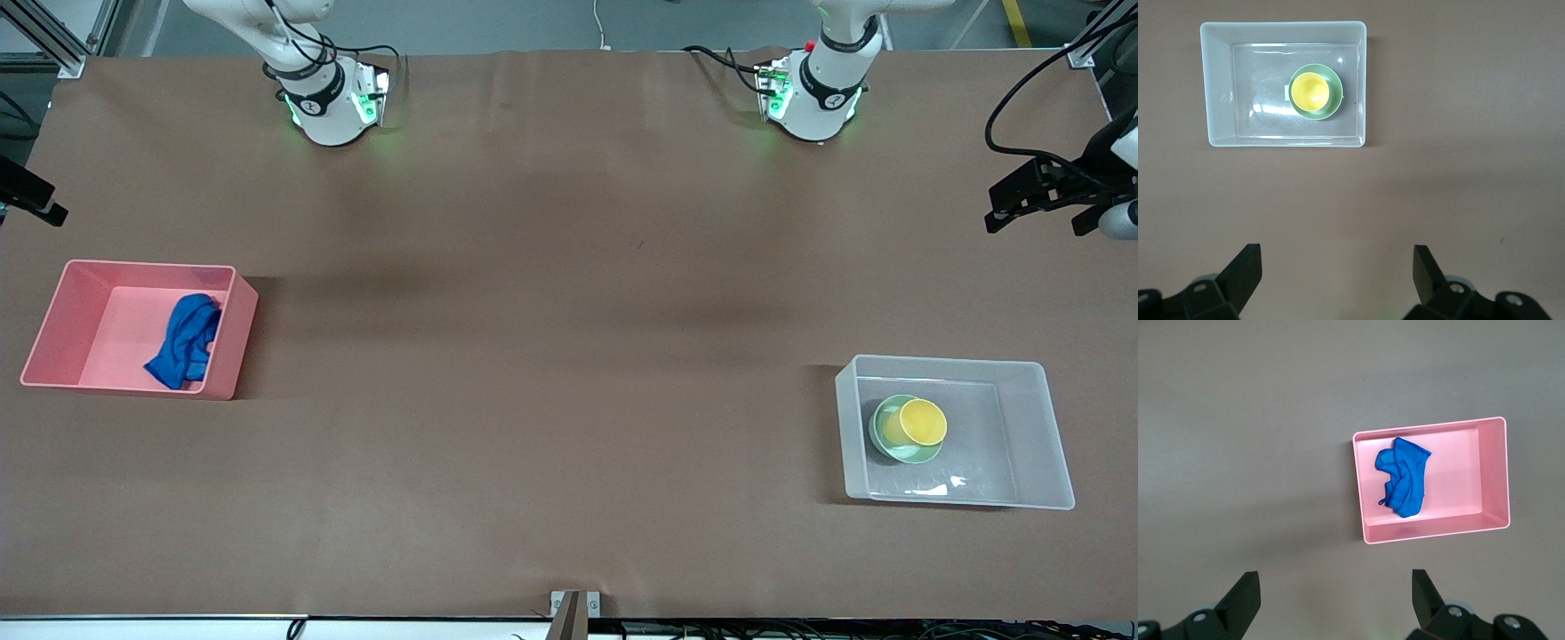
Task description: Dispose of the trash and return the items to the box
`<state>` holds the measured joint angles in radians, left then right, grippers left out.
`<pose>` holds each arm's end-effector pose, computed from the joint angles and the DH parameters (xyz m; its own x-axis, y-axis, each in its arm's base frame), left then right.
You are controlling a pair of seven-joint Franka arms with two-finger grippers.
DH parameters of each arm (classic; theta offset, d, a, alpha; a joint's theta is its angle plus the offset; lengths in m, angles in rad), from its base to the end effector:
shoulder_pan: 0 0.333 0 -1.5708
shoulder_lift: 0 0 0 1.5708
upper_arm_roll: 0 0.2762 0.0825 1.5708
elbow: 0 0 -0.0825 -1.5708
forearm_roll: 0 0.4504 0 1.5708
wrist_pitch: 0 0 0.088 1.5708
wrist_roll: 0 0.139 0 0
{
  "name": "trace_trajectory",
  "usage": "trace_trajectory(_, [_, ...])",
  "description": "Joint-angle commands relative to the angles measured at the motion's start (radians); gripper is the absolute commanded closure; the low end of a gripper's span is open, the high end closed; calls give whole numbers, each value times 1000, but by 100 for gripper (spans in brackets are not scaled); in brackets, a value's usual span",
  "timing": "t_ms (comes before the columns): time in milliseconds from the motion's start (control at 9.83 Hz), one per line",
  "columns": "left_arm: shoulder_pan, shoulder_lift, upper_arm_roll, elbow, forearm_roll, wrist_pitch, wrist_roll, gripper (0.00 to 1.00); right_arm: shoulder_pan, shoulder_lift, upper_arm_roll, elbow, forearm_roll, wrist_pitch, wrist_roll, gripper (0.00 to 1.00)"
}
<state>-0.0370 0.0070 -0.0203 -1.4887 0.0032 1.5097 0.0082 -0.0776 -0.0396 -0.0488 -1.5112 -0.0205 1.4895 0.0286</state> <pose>0.6163 -0.0349 0.5869 0.9978 -0.0653 0.0140 -0.0652 -0.9979 -0.0032 0.5968 -0.0793 0.6015 0.9876 -0.1560 0.0184 -0.1563 -0.9875 0.0179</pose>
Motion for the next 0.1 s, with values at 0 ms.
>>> trace_trajectory(0, [-1,-12,-3,-45,-2,0,-4,0,-4,1,1,8,-1,-9,-10,0])
